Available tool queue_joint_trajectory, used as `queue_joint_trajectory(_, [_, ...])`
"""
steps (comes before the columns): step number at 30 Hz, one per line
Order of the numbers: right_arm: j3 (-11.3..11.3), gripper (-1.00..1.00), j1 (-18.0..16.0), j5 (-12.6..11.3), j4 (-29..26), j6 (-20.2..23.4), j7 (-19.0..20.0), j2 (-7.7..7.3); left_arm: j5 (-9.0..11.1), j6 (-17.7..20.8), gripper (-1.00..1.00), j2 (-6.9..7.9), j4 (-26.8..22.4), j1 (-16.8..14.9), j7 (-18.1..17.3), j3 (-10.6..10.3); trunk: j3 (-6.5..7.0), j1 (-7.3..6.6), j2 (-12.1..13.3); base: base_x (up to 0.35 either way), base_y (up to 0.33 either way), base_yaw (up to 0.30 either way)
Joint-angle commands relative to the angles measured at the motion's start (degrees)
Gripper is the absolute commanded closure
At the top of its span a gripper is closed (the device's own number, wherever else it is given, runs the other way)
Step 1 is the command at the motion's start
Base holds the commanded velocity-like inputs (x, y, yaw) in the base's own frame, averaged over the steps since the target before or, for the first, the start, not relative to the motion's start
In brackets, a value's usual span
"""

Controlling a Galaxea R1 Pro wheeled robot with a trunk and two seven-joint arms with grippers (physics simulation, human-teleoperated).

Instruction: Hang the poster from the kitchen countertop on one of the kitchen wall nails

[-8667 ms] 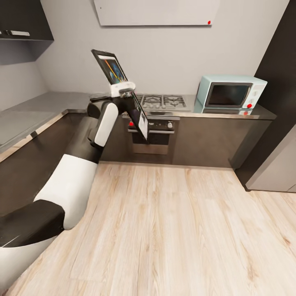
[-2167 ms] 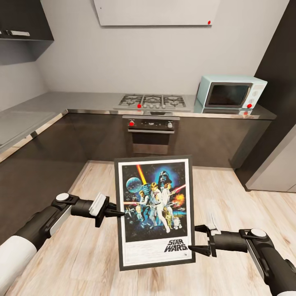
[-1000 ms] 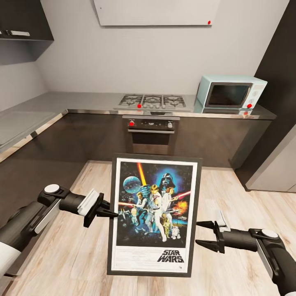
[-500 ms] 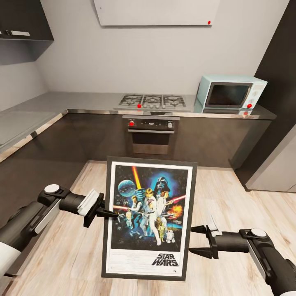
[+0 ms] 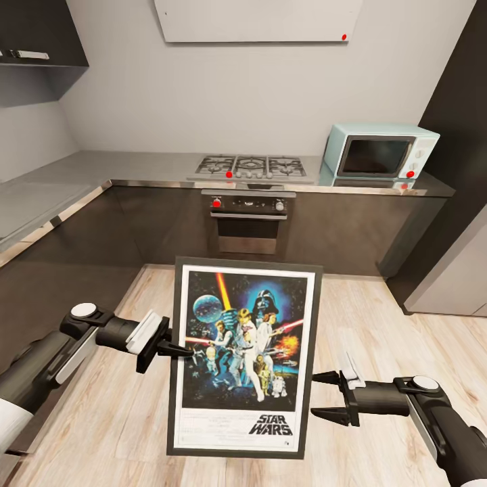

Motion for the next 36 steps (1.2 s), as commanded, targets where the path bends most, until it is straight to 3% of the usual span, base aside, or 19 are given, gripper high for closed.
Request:
queue_joint_trajectory(1, [0.0,-1.0,-0.03,-0.11,-0.01,0.61,0.21,-0.01,0.26,0.45,1.0,0.05,-0.02,-0.07,-0.06,-0.16,-0.05,0.0,-0.03,0.0,0.0,0.0])
queue_joint_trajectory(22, [0.44,-1.0,-0.03,-0.18,-0.01,0.62,0.16,0.24,0.26,0.53,1.0,-0.14,-0.21,-0.07,-0.03,-0.23,-0.05,0.0,-0.03,0.0,0.0,0.0])
queue_joint_trajectory(36, [0.52,-1.0,-0.03,-0.14,-0.01,0.62,0.16,1.59,0.26,0.54,1.0,-0.36,-0.22,-0.07,0.06,-0.33,-0.05,0.0,-0.03,0.0,0.0,0.0])
